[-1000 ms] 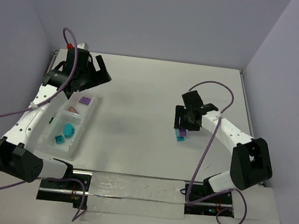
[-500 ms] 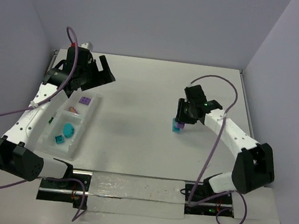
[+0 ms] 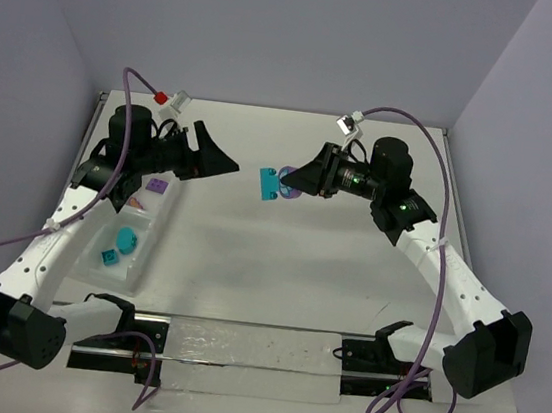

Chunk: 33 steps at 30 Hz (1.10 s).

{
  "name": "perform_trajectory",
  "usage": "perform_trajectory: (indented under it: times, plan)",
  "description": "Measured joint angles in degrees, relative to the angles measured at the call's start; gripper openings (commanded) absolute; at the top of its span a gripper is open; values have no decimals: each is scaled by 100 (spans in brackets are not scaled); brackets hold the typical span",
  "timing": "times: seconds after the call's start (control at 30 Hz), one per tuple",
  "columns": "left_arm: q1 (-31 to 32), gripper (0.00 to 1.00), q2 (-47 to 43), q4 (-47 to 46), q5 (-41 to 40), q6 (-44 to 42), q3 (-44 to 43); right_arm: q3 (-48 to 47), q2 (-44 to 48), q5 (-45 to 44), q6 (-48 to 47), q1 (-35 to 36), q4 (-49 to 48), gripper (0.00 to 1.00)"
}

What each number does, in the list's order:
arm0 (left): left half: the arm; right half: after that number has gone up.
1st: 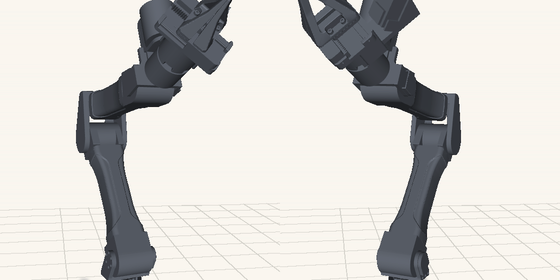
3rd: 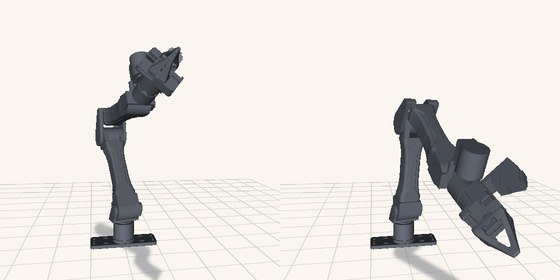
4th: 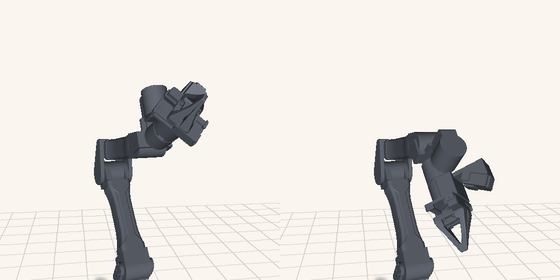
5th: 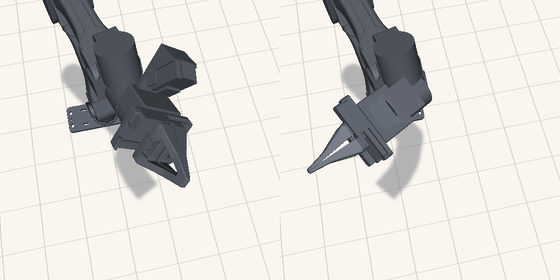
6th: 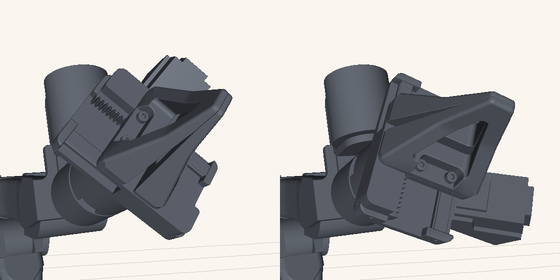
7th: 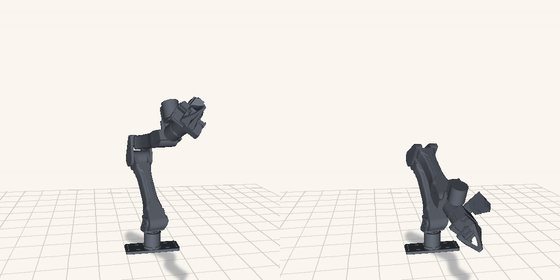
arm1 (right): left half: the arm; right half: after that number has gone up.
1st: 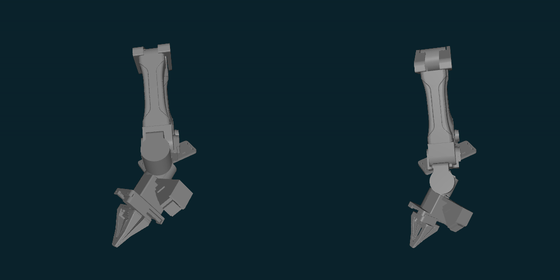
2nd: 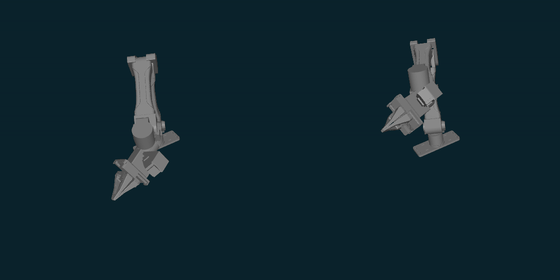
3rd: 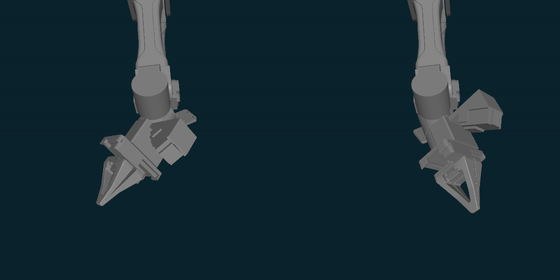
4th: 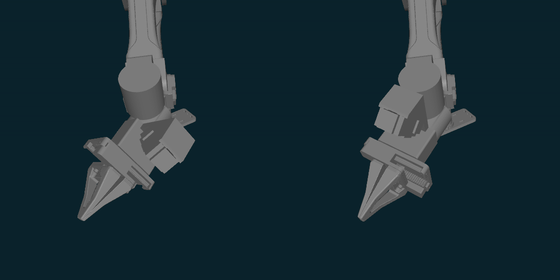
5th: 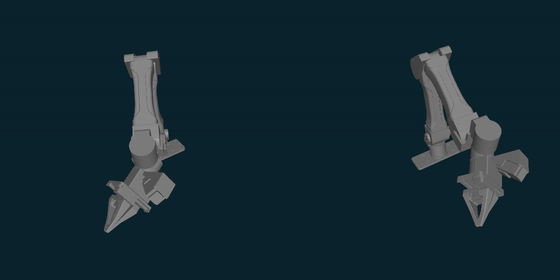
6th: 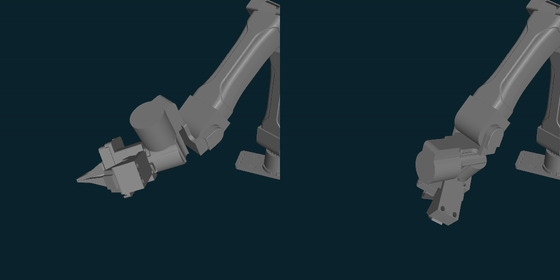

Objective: Sort the legos into containers by color

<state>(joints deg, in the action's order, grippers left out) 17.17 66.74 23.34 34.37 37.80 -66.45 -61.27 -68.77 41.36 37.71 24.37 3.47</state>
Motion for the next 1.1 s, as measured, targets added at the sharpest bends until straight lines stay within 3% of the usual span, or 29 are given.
perform_trajectory:
  times: [0.6,1.1]
  plan:
    - [80,90,164,-2312,1892,1193,832,76,-190,636,523,14,-682,0]
    - [349,80,343,-3549,2473,1686,987,76,-444,1442,1530,14,-1910,0]
